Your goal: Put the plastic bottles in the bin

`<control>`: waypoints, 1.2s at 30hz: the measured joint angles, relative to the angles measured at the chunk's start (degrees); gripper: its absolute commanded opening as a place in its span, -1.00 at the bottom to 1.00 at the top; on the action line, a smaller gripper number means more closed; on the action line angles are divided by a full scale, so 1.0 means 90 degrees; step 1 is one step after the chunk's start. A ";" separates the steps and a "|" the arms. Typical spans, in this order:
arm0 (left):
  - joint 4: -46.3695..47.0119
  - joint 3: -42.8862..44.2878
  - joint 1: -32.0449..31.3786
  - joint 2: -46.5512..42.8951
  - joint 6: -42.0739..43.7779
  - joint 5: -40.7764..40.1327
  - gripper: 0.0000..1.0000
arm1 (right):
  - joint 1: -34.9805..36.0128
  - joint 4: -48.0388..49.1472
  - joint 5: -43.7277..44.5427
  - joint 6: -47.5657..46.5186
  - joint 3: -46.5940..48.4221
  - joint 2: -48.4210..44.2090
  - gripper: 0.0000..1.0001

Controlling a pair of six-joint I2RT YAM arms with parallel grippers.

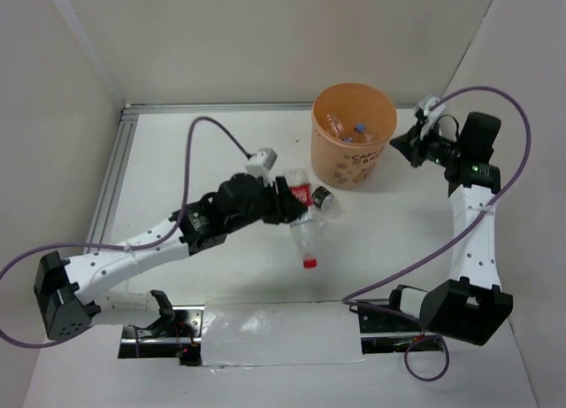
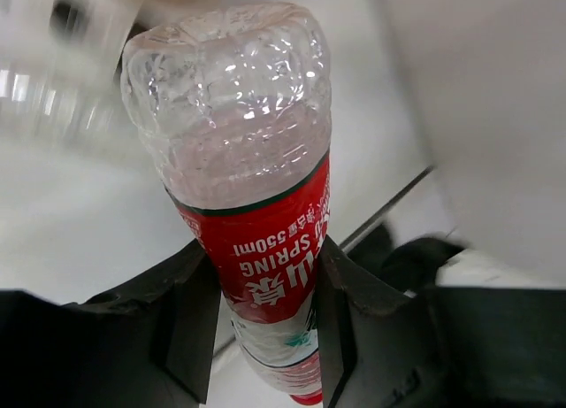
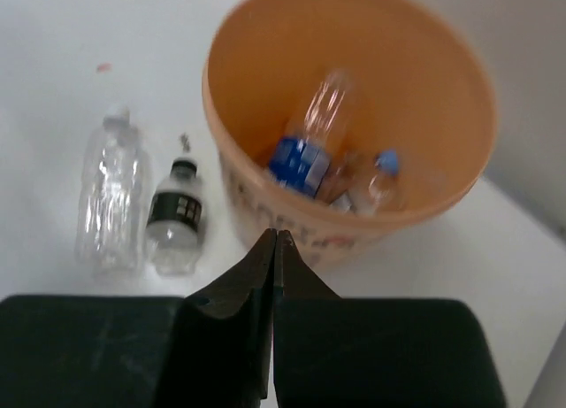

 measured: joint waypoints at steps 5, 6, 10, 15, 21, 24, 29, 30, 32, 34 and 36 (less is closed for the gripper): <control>0.1173 0.1868 0.0347 0.0498 0.1098 -0.0328 -0.81 | -0.0333 -0.0947 -0.0032 -0.0663 -0.1316 -0.0435 -0.83; 0.1409 0.2300 0.0447 0.0780 0.1270 -0.0396 -0.81 | -0.0333 -0.1127 -0.0032 -0.0772 -0.1491 -0.0542 -0.73; 0.2293 0.3791 0.0767 0.2144 0.1649 -0.0474 -0.81 | -0.0330 -0.1698 -0.0124 -0.1326 -0.1904 -0.0945 0.01; 0.2550 0.5746 0.0930 0.4024 0.1936 -0.0928 -0.42 | -0.0330 -0.2069 -0.0328 -0.2135 -0.2407 -0.1073 0.67; 0.2227 0.7349 0.1071 0.5838 0.2334 -0.1367 0.86 | -0.0221 -0.2642 -0.0512 -0.3288 -0.2730 -0.1076 1.00; 0.1938 0.7490 0.1151 0.6159 0.2419 -0.1440 1.00 | 0.0109 -0.2647 -0.0576 -0.3553 -0.2732 -0.1086 1.00; 0.1851 0.7298 0.1280 0.6018 0.2438 -0.1464 1.00 | 0.1389 -0.2278 -0.0325 -0.3123 -0.2703 -0.0777 0.85; 0.1855 0.7118 0.1294 0.5850 0.2458 -0.1474 1.00 | 0.1736 -0.2081 -0.0172 -0.2909 -0.2703 -0.0673 0.74; 0.1826 0.6489 0.1311 0.5314 0.2584 -0.1535 1.00 | 0.2662 -0.1430 0.0418 -0.2246 -0.2705 -0.0491 0.63; 0.1868 0.5416 0.1309 0.4357 0.2771 -0.1615 1.00 | 0.3485 -0.0792 0.0918 -0.1632 -0.2710 -0.0318 0.54; 0.1950 0.4029 0.1309 0.3041 0.3019 -0.1758 1.00 | 0.4063 -0.0046 0.1472 -0.0818 -0.2698 -0.0022 0.67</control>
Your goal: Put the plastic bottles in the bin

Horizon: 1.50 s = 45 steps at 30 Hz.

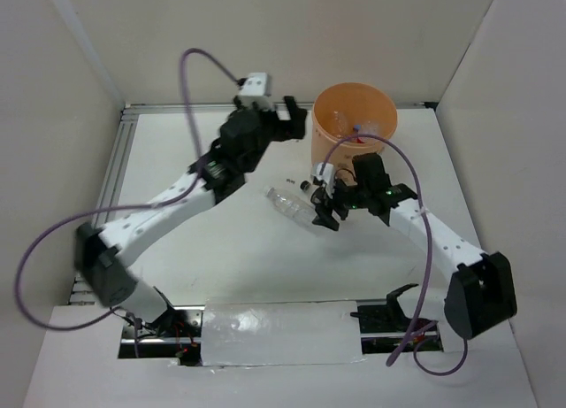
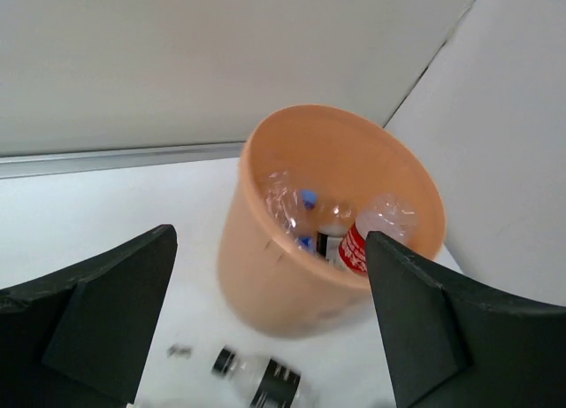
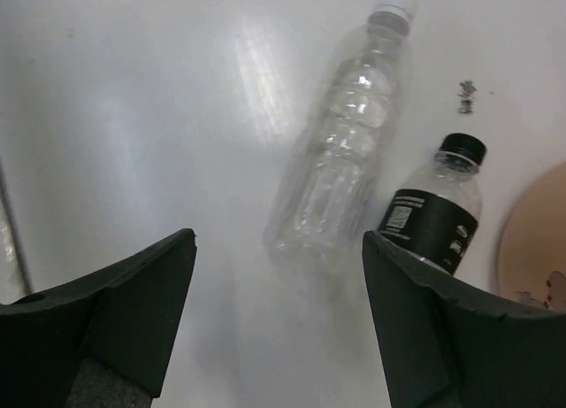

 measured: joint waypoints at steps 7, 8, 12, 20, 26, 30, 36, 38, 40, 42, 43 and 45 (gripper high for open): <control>-0.0216 -0.3944 0.0194 -0.4721 0.0151 -0.0736 1.00 | 0.0857 0.1447 0.1775 0.1668 0.0520 0.1540 0.91; -0.0357 -0.4328 0.0236 -0.5241 0.0015 -0.0831 1.00 | 0.0969 0.1528 0.1931 0.1778 0.0678 0.1787 0.91; -0.1396 -0.5566 0.0211 -0.6426 -0.0716 -0.0913 1.00 | 0.1311 0.1831 0.2511 0.2057 0.1013 0.2594 0.91; -0.2786 -0.6761 -0.0386 -0.7050 -0.1887 -0.0797 1.00 | 0.1664 0.1753 0.3266 0.2033 0.1212 0.3660 0.35; -0.2489 -0.6829 -0.0707 -0.6730 -0.2106 -0.0510 1.00 | 0.1712 0.1309 0.2630 0.1681 0.1554 0.3674 -0.40; -0.2004 -0.7113 -0.0821 -0.6700 -0.2096 -0.0090 1.00 | 0.1581 0.0231 0.1382 0.1399 0.2477 0.3645 -0.49; -0.1166 -0.7516 -0.0862 -0.6982 -0.2127 0.0641 1.00 | 0.1035 -0.0226 0.0381 0.1591 0.4828 0.3269 -0.49; -0.0833 -0.7519 -0.0862 -0.6931 -0.2188 0.0775 1.00 | 0.0709 -0.0083 0.0374 0.1807 0.5530 0.3089 -0.49; -0.0510 -0.7490 -0.0862 -0.6720 -0.2322 0.0872 1.00 | 0.0369 0.0187 0.0554 0.2033 0.5967 0.2902 -0.49; -0.0296 -0.7257 -0.0862 -0.6176 -0.2489 0.0906 1.00 | 0.0036 0.0464 0.0831 0.2195 0.6220 0.2773 -0.49; -0.0238 -0.7074 -0.0862 -0.5787 -0.2601 0.0918 1.00 | -0.0148 0.0566 0.0988 0.2261 0.6317 0.2754 -0.46; -0.0136 -0.6518 -0.0862 -0.4767 -0.2849 0.0925 1.00 | -0.0515 0.0721 0.1202 0.2344 0.6453 0.2795 -0.36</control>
